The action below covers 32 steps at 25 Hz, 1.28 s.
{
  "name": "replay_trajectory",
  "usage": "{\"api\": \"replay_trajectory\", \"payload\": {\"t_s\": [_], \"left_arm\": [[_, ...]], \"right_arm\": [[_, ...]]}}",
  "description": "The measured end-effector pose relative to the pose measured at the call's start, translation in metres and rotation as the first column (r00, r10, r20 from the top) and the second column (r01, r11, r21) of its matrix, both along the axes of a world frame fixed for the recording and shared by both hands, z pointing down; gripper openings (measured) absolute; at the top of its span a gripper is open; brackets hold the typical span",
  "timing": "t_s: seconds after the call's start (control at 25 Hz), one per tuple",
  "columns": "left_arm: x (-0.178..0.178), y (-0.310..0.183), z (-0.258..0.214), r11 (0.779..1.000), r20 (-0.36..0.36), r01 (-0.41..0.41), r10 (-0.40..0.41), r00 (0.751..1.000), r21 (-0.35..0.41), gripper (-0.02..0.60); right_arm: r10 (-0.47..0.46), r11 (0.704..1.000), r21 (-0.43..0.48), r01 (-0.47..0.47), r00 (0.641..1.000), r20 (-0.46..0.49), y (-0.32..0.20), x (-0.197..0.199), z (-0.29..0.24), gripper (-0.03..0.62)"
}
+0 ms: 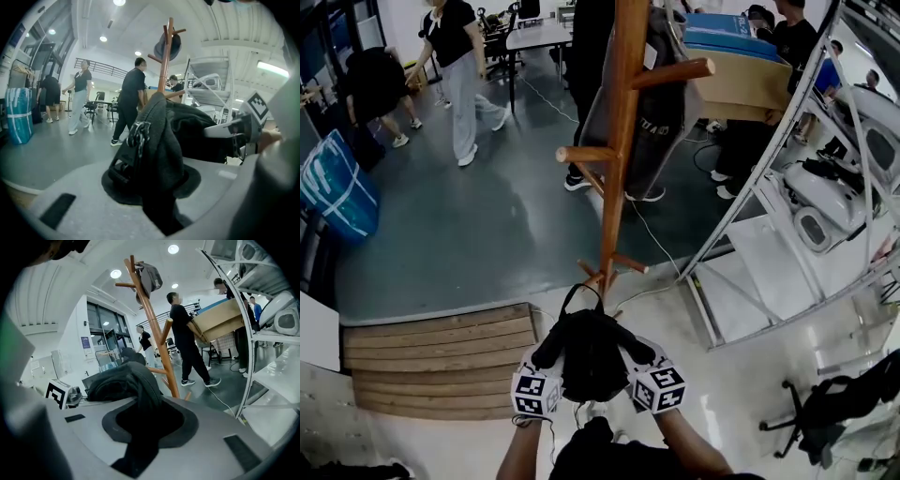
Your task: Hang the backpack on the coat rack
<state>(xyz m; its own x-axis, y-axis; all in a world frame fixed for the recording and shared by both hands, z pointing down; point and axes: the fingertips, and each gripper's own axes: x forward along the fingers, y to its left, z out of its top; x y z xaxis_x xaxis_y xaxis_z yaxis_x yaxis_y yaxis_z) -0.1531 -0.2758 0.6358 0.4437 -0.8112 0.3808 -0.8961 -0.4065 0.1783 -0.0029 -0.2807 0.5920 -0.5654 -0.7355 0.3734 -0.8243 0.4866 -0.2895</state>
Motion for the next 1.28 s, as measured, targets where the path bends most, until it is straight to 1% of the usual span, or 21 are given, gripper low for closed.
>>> {"api": "replay_trajectory", "payload": {"t_s": [0.36, 0.8, 1.28], "left_arm": [[0.006, -0.024, 0.01, 1.0, -0.007, -0.027, 0.027, 1.0, -0.012, 0.114], [0.009, -0.046, 0.03, 0.998, -0.03, -0.042, 0.04, 0.999, -0.054, 0.117], [0.021, -0.075, 0.05, 0.992, -0.036, -0.088, 0.086, 0.996, -0.087, 0.118]], "right_arm": [[0.03, 0.999, -0.023, -0.03, 1.0, 0.0, -0.016, 0.006, 0.011, 0.069], [0.049, 0.997, -0.056, -0.049, 0.999, -0.01, -0.035, 0.008, 0.027, 0.069], [0.091, 0.991, -0.101, -0.091, 0.996, -0.004, -0.055, 0.018, 0.049, 0.069]]}}
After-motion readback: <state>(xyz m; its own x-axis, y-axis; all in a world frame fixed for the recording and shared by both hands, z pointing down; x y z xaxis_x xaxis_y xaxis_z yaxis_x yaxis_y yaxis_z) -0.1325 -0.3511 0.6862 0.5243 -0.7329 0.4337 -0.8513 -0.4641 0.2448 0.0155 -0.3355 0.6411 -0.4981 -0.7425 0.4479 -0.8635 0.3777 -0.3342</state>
